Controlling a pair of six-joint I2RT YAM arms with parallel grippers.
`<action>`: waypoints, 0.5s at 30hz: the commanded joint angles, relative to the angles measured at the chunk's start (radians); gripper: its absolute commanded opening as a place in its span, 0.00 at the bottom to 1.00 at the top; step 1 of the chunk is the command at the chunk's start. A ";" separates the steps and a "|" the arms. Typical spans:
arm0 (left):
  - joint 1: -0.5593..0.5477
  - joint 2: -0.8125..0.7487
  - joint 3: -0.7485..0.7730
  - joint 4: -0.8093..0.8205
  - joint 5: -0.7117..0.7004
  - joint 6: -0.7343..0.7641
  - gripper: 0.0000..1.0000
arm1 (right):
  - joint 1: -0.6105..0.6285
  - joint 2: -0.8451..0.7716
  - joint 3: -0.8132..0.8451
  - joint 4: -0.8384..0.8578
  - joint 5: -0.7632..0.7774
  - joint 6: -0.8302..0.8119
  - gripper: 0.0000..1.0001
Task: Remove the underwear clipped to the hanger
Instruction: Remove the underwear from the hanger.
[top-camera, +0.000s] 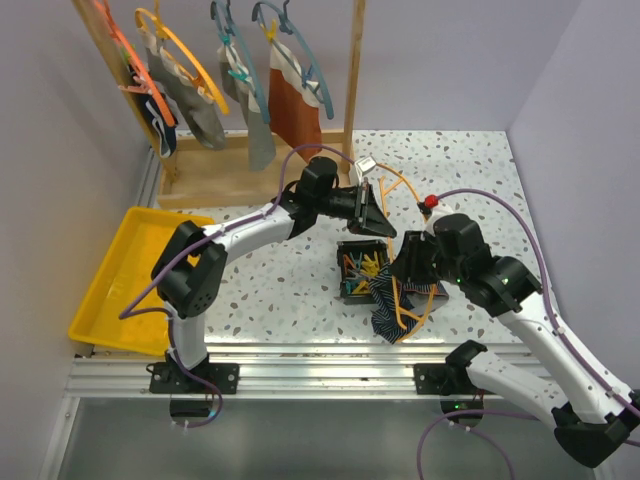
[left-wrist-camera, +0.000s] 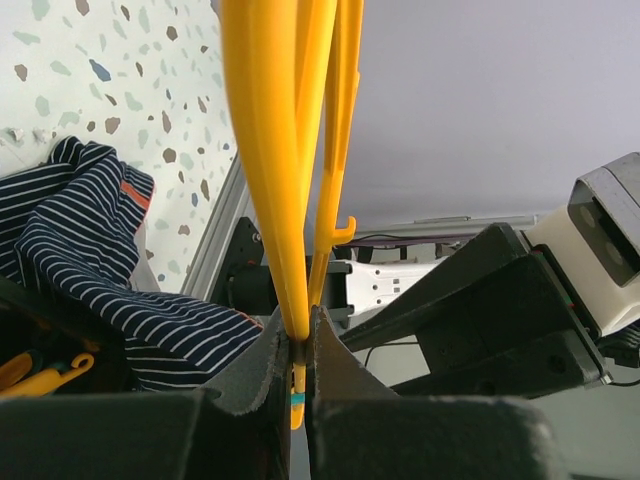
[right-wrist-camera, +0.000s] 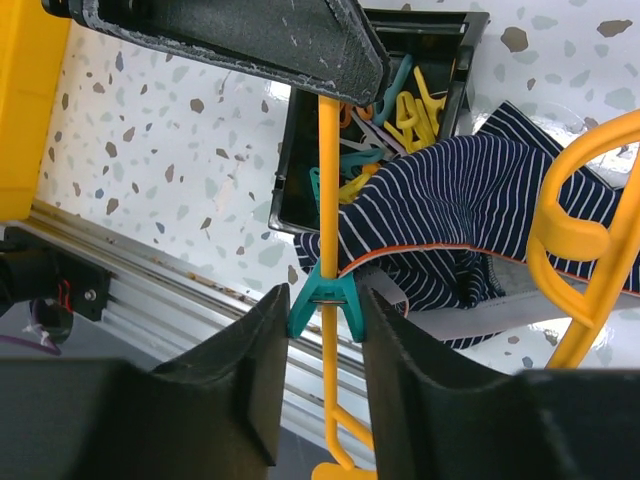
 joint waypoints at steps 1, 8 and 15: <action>-0.003 -0.070 0.009 0.069 0.027 -0.013 0.00 | 0.000 0.003 0.035 0.014 -0.027 -0.011 0.34; -0.003 -0.066 0.012 0.046 0.022 0.014 0.00 | 0.000 0.028 0.077 -0.057 0.018 -0.016 0.00; -0.002 -0.047 0.029 -0.079 -0.018 0.108 0.00 | -0.001 -0.024 0.187 -0.143 0.113 -0.004 0.00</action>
